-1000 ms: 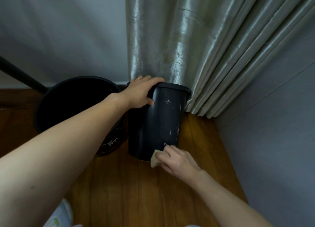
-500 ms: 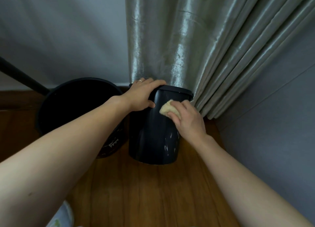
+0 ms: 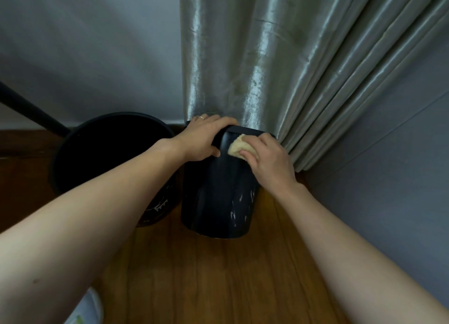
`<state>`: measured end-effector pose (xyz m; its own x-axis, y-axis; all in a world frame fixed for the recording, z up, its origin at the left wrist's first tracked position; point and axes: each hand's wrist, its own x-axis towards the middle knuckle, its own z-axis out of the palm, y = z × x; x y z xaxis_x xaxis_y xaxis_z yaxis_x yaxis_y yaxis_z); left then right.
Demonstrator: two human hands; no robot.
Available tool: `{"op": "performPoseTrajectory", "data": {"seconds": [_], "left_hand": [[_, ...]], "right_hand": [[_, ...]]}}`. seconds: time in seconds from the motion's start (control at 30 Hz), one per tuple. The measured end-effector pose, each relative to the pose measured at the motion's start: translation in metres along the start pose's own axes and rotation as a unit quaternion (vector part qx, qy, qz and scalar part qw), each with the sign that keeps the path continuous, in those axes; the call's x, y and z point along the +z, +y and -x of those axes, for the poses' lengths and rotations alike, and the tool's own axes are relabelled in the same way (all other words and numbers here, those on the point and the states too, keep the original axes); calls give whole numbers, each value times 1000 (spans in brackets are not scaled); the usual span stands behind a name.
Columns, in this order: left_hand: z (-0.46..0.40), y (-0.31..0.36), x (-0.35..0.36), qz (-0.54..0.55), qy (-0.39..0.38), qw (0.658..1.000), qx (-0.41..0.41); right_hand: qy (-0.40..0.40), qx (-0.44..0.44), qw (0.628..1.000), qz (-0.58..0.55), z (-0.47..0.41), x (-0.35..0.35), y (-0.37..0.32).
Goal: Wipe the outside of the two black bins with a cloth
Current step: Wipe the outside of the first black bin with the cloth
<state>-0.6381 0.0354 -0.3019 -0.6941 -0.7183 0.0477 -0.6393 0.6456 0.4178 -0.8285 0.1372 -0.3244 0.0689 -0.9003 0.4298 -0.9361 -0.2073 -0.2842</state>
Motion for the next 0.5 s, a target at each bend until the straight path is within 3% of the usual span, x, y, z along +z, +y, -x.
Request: {"op": "performPoseTrajectory", "data": {"seconds": [0.23,0.5], "left_hand": [[-4,18,-4,-1,-41,999,-33],[-3,15,-5,27,-25,999,-21]], "right_hand": [[-7,32,999,-3,6,-3,7],[2,4,1000,-18,-1,0,4]]}}
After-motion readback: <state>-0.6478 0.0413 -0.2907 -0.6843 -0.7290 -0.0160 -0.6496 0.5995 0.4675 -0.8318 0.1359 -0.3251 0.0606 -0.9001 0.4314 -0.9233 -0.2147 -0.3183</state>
